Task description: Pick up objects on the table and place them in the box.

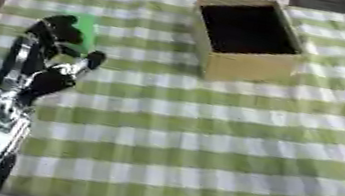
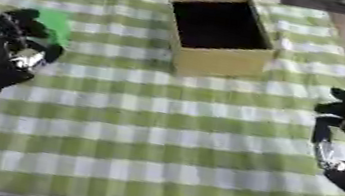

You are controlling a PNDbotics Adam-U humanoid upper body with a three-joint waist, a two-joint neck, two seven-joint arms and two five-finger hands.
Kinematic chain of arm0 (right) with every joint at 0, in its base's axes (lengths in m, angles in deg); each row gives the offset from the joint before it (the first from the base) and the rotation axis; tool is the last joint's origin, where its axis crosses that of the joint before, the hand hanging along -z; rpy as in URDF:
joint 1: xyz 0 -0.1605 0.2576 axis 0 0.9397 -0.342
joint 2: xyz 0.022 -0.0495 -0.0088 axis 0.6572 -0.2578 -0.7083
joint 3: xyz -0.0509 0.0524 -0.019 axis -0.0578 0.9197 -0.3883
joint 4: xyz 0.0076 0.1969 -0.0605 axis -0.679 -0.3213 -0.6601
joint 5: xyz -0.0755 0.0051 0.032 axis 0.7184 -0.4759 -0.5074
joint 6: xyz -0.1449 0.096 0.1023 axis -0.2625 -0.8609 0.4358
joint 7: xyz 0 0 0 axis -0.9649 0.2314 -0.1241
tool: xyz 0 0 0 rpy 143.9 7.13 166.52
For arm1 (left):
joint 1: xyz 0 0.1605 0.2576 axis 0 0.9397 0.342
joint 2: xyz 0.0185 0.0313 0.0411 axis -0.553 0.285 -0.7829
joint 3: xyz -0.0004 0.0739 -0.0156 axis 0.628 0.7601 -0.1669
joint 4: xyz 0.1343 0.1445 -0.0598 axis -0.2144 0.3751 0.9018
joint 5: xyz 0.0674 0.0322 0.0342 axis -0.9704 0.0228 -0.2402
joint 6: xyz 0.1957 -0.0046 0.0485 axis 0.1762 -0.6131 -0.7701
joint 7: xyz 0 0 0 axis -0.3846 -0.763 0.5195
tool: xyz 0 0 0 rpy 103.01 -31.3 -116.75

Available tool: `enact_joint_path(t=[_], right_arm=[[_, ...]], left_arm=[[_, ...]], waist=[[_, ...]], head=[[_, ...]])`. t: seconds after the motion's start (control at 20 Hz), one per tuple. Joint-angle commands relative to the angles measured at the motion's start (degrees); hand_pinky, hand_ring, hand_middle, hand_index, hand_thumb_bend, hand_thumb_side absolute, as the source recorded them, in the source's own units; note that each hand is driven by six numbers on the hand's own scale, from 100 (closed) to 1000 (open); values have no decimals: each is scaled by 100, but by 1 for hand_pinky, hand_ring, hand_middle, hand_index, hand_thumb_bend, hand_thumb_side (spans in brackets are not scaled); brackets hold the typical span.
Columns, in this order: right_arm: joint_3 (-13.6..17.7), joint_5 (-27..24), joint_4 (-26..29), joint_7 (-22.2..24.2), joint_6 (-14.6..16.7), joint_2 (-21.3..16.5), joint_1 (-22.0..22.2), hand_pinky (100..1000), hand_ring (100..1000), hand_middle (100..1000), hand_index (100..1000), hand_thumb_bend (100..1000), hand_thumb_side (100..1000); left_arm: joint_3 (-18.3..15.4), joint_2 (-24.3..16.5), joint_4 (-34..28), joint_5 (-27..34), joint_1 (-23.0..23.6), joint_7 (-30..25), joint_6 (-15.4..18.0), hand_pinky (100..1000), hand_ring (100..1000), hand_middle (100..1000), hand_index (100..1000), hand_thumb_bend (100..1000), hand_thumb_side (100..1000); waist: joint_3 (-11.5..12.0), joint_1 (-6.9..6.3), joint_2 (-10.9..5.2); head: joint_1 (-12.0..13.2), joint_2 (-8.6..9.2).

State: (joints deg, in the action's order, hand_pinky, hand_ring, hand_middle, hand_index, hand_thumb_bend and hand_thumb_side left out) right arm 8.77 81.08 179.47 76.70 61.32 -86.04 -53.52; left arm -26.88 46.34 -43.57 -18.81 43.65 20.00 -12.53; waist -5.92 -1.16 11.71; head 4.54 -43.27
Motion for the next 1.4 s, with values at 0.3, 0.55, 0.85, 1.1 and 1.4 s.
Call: enact_joint_path(t=[0.3,0.55,0.85,1.1,1.4], right_arm=[[31,43,116,-22,-6,-84,26,722,775,639,891,100,223],[17,57,107,-17,-4,-105,68,722,774,637,890,100,223],[-25,56,91,18,-4,-127,103,720,774,635,890,100,225],[-67,46,77,59,-2,-143,132,720,773,633,890,100,226],[-94,37,68,86,-2,-135,148,719,772,630,889,100,227]], left_arm=[[-139,-1095,-219,-464,-326,-379,-140,635,746,701,818,820,236],[-138,-2159,-65,-877,-843,-787,-414,661,754,719,837,883,191],[100,-3054,904,-1508,-1836,-1674,-809,691,757,736,836,914,146],[506,-3069,2228,-2335,-2822,-2609,-804,710,756,739,828,909,100],[669,-2508,3565,-3532,-3564,-3219,-381,726,756,742,820,892,100]], waist=[[-2,-31,-135],[-7,-48,-183],[-50,-76,-248],[-110,-88,-302],[-151,-83,-323]], head=[[-84,-24],[-126,-23],[-118,-48],[-106,-72],[-121,-83]])
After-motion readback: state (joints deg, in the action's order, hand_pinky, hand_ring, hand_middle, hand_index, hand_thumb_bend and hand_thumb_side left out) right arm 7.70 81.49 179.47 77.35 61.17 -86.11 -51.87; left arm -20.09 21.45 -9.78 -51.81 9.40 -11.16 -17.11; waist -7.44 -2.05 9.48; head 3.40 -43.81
